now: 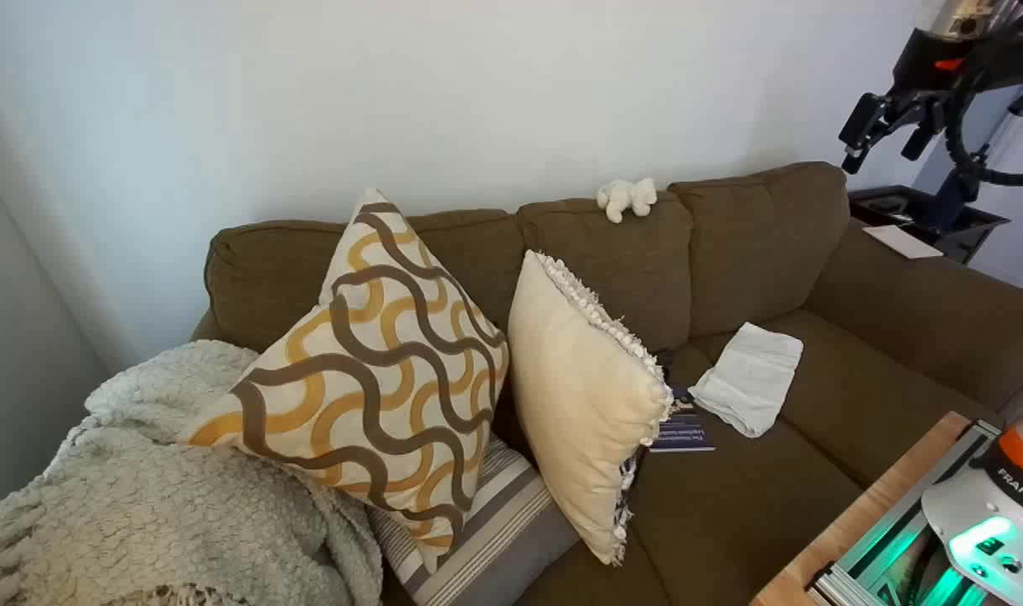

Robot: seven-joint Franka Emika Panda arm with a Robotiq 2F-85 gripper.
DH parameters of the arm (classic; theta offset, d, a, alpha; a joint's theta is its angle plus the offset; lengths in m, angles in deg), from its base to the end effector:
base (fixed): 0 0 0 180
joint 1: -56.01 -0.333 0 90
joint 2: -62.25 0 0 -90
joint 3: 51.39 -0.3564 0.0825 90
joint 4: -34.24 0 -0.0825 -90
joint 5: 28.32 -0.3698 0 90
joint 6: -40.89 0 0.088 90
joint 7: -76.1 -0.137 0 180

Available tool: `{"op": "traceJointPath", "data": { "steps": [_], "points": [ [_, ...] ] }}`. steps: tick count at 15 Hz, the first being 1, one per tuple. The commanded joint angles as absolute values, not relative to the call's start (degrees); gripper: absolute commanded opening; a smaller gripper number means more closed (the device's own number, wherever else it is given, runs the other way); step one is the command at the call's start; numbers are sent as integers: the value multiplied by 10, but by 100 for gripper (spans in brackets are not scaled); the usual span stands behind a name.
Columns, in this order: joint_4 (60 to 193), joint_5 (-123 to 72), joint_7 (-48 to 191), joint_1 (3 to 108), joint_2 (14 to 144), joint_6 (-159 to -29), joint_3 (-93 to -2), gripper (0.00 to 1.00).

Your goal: Fold the white cloth once

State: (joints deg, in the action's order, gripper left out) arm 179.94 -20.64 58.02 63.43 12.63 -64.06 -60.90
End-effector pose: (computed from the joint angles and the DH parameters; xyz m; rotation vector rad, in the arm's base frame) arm 0.2683 0.0067 0.5471 2.8631 -0.4363 0.2660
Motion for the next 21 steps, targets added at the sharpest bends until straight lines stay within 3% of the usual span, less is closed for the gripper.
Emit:
{"op": "traceJointPath", "data": {
  "steps": [1,3,8,15,16,21],
  "points": [
    [1798,-201,575,625,128,-638,-603,100],
    [1798,-201,575,625,128,-638,-603,100],
    [1844,-145,581,639,266,-739,-612,100],
    [1852,9,493,691,521,-792,-594,100],
    [1872,-26,523,655,444,-785,-584,100],
    [1862,-20,518,645,464,-790,-574,100]
  ]
}}
